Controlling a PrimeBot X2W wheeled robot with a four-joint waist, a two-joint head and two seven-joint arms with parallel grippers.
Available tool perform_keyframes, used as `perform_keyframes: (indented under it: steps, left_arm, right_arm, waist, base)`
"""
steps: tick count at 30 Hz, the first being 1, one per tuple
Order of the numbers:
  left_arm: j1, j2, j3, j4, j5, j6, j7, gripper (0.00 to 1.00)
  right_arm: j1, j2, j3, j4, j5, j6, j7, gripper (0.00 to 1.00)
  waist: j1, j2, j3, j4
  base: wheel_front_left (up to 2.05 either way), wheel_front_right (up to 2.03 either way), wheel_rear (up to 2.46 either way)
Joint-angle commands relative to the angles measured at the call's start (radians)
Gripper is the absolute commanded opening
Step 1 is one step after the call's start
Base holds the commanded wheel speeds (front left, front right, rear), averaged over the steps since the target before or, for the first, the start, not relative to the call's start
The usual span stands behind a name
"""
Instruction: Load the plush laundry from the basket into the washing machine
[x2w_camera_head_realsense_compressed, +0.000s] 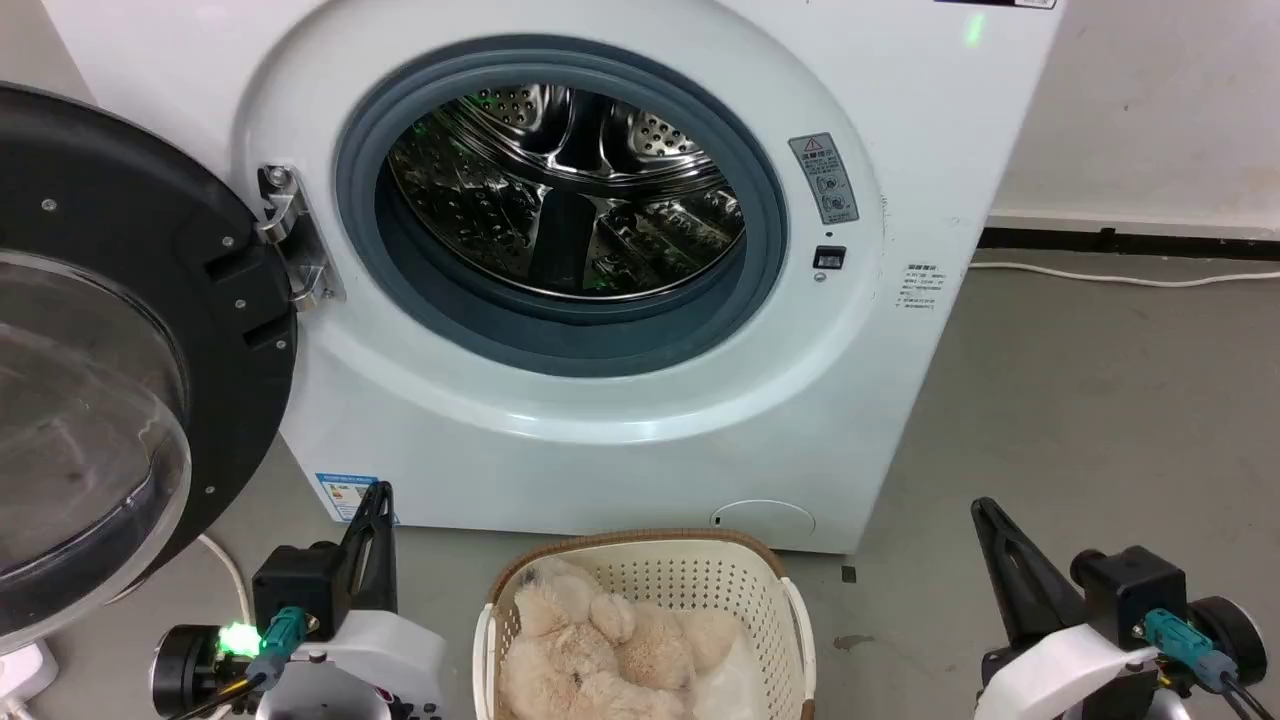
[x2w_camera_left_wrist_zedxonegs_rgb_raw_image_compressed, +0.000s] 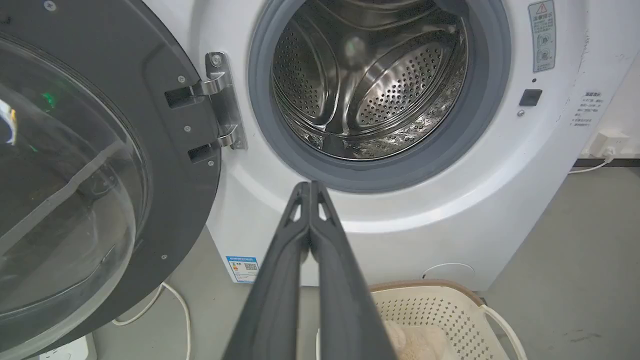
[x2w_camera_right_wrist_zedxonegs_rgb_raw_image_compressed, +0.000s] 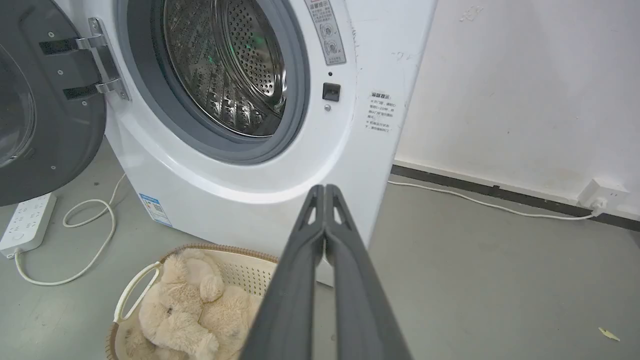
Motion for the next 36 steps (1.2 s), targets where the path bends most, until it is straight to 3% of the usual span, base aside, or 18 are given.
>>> perform_keyframes:
  steps: [1,36]
  left_arm:
    - [0.018,0.0,0.002,-0.004,0.002,-0.004,0.0,0.0]
    - [0.018,0.0,0.002,-0.004,0.002,-0.004,0.0,0.0]
  right_arm:
    - [-0.012,-0.002,0.0,0.002,-0.008,0.001,0.0,0.0]
    - [-0.012,-0.002,0.0,0.002,-0.008,0.001,0.0,0.0]
  waist:
    - [0.0,0.0,0.0,0.0]
    - [0.0,0.0,0.0,0.0]
  base:
    - [0.0,0.0,0.0]
    - [0.0,0.0,0.0]
